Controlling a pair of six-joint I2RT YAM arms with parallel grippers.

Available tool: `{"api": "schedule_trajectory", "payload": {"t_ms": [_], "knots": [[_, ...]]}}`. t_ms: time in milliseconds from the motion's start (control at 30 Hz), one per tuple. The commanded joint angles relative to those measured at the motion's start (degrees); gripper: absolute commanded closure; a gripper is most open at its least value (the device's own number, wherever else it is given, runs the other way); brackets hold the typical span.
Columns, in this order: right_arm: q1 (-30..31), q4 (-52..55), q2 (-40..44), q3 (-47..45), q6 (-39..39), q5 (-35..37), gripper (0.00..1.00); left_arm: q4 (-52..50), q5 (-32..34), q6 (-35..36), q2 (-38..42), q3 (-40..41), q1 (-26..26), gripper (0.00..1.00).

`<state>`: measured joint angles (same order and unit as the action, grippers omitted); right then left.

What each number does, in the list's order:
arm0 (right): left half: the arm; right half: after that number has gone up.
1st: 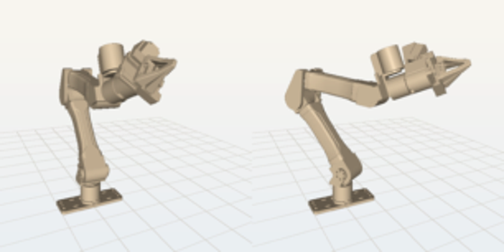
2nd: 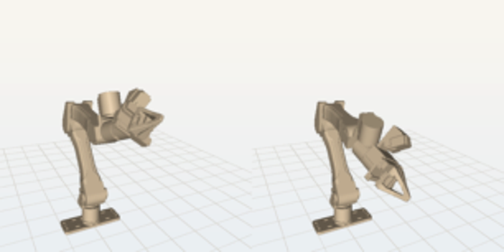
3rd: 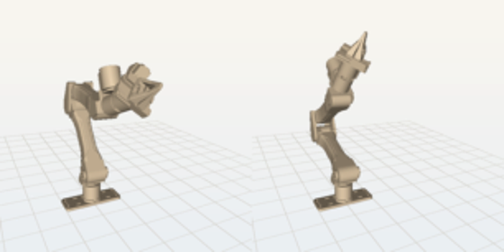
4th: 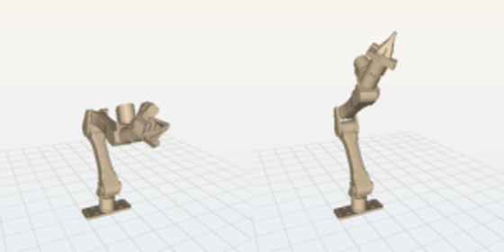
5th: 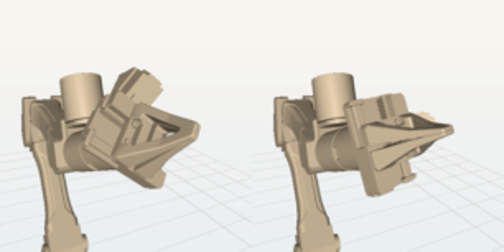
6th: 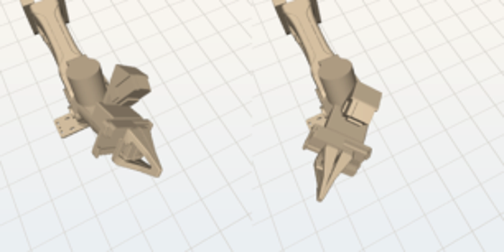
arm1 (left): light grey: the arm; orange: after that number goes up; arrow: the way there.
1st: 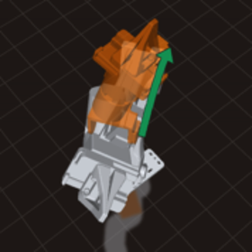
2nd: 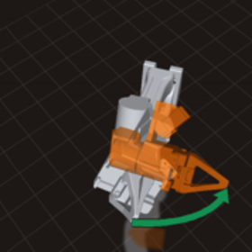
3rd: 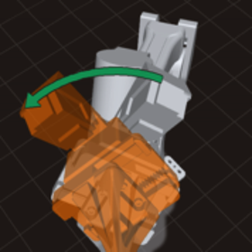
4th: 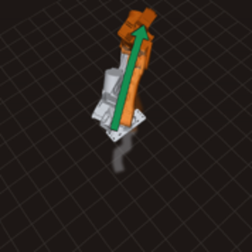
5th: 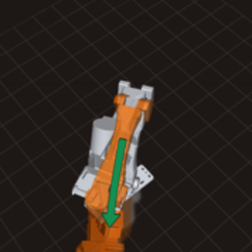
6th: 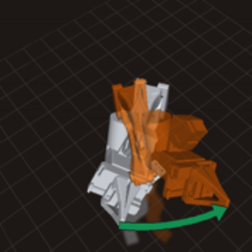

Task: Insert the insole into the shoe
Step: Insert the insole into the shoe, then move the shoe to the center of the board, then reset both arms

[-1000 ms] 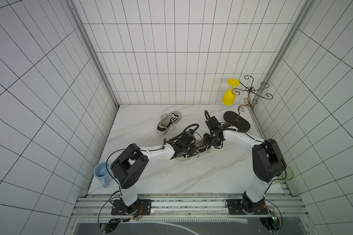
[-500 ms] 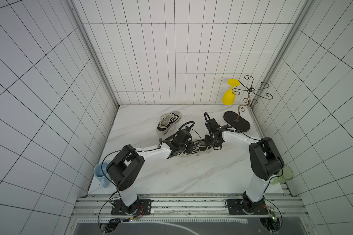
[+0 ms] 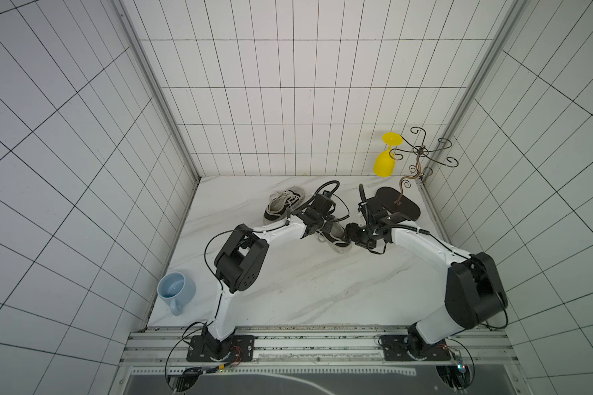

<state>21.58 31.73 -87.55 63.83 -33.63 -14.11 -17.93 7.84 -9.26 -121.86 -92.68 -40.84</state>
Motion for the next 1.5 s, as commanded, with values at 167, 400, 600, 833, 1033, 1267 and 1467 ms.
{"api": "schedule_trajectory", "payload": {"t_ms": [167, 400, 600, 833, 1033, 1267, 1467], "knots": [[-6.7, -0.5, 7.5, -4.9, -1.4, -0.5, 0.33, -2.0, 6.3, 21.6, -15.1, -23.0, 2.9, 1.0], [-7.1, -2.3, 7.4, -7.0, 2.8, 3.5, 0.32, -4.3, 9.0, 15.5, -14.7, -29.5, 5.3, 0.47], [-7.4, -13.2, 7.4, -10.8, 4.7, 11.4, 0.01, 4.3, 2.1, 1.1, 10.6, -5.8, 9.4, 0.03], [-8.0, -41.5, 18.1, -26.6, 10.8, 34.9, 0.01, 26.2, 12.5, -2.3, 40.0, 38.2, 17.5, 0.03], [-8.8, -57.0, 22.2, -35.7, 23.0, 47.7, 0.01, 31.6, 15.5, 7.0, 47.7, 54.9, 30.0, 0.07], [-9.9, -61.1, 22.8, -41.7, 23.3, 48.0, 0.01, 54.4, 14.4, 8.3, 44.0, 68.8, 32.2, 0.1], [-9.9, -53.5, 28.6, -38.4, 26.2, 33.9, 0.01, 48.6, 5.1, 7.7, 49.8, 65.3, 32.3, 0.23]]}}
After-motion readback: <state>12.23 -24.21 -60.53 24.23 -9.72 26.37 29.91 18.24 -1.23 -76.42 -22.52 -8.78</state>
